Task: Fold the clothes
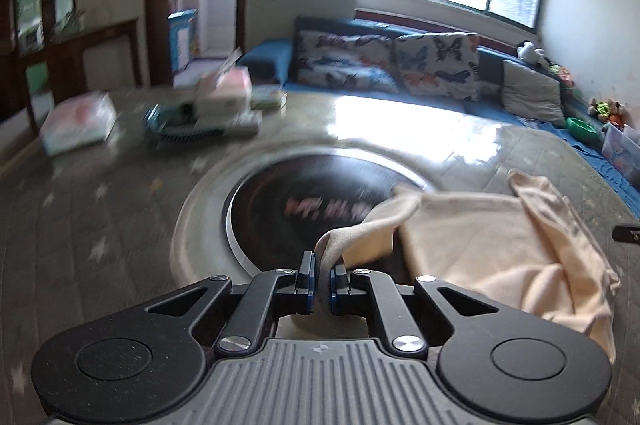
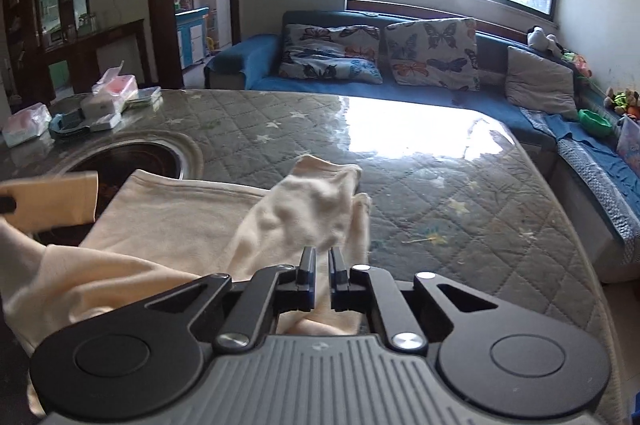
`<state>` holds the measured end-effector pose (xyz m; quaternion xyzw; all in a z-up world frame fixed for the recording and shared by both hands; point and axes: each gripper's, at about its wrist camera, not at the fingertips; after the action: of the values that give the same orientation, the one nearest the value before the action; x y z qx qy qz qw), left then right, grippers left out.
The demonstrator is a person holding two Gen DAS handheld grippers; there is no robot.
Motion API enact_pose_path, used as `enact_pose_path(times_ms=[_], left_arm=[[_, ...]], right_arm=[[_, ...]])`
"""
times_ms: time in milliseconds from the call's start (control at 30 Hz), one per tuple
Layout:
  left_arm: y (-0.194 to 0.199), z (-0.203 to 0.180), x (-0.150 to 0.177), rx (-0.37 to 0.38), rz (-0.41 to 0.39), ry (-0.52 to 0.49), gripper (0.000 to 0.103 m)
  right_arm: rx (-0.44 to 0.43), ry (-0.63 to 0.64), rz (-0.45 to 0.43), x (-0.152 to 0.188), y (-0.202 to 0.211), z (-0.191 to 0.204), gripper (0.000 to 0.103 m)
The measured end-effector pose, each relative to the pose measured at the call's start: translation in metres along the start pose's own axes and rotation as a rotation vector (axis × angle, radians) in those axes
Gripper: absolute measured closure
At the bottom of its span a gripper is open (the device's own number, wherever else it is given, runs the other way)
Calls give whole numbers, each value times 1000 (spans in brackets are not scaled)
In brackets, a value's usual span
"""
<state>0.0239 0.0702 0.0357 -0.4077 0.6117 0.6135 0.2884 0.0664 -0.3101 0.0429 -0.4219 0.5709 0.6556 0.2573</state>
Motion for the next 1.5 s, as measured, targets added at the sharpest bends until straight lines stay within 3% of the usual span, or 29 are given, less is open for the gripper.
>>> enact_pose_path(times_ms=[167,300,400,433,600,800,967,1033,1133,1333,1500], left_arm=[[5,6,14,-15,30,24,95],[2,2,14,-18,32,8,95],[2,2,13,-17,23,10,95],[2,3,13,-17,21,12,95],[7,9,12,-18,10,18,95],[21,17,17,-15,15,23,95],[28,23,27,-7,47,8,95],[28,24,31,-10,65,-1,93],[33,26,34,-14,73,-20,85],[42,25,37,-22,66,-49,78],[43,21,38,-39,71,-60,73]], right_arm=[[-103,-20,44,-9,-34,21,81],[-115,-2,95,-11,-64,36,79],[-90,23,121,-5,-75,41,82],[-73,39,116,-1,-75,42,95],[-14,56,46,4,-38,24,101],[133,-8,-50,26,50,-24,101],[212,-128,4,69,96,-55,99],[247,-185,59,94,103,-67,81],[254,-229,87,113,111,-76,65],[258,-90,55,104,108,-56,40],[260,66,57,97,78,-31,34]])
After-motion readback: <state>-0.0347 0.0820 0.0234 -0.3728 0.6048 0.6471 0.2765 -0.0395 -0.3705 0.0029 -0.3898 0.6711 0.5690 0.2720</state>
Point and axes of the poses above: each gripper's, at about its wrist camera, not at the fingertips, and y roughly against the way its jaws point, z to its left, x to its underside, and after that the axes turned 7 degrees about -z, right-handed
